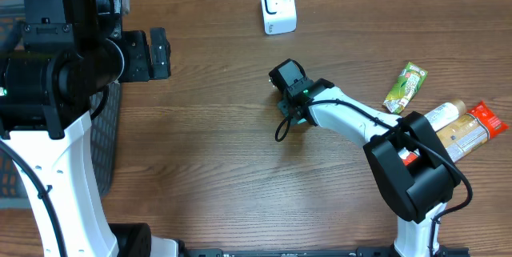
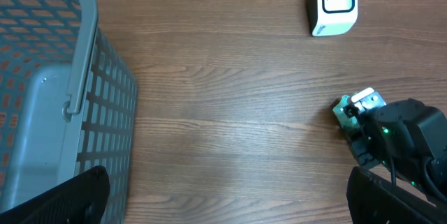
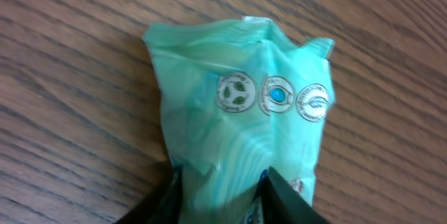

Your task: Scan the item barcode

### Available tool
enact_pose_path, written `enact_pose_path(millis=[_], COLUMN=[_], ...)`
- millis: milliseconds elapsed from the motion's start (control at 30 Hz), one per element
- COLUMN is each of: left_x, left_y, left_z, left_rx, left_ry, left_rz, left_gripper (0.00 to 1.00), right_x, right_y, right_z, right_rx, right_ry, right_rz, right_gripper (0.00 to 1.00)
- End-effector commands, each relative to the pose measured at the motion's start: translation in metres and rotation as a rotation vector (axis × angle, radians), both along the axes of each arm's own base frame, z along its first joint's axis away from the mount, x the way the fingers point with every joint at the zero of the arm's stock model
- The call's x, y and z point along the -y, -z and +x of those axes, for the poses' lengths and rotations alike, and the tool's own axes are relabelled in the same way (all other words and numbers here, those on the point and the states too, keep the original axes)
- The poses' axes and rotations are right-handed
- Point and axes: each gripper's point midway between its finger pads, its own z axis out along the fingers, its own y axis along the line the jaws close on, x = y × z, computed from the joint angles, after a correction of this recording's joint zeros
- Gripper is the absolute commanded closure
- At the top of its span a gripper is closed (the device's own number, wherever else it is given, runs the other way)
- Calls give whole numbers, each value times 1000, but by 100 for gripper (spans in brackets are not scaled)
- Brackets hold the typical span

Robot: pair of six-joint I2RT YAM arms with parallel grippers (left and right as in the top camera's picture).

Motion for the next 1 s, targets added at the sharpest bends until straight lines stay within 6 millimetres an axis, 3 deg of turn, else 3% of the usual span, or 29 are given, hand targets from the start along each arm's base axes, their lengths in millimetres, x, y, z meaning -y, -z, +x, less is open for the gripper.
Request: enact_pose_path(millis=[0,133,300,367,433,567,633,767,867,967], left_x=[1,1,1,1,1,1,1,1,1,1], left_y=[-2,-2,-2,-2,-2,-2,-2,-2,-2,-2], left_z=[0,0,0,0,0,0,0,0,0,0], left_rx=[8,7,8,8,7,7,7,8,8,8], left_ry=[20,20,20,20,20,20,20,20,20,20], left_rz=[5,5,5,5,5,5,5,5,5,5], left_gripper=[0,0,0,1,0,0,0,0,0,1], right_x=[29,25,-6,-51,-77,-114,-121,-129,-130,-123], right_y=[62,61,32,-16,-48,-105,-113,-100,-78,-43], right_z=[-58,-70,-77,-85,-91,-102,-105,-107,-104,-96], right_rx=[-237,-290,-389,-502,-566,-705,-744,-795,-809,-802], right_ry=[7,-10,-11,-41,-83,-190,-226,-215,-169,-70], right_rz=[-87,-80,55,303,485,874,973,1058,1058,978], right_gripper=[74,95,96,96,96,96,96,96,96,96])
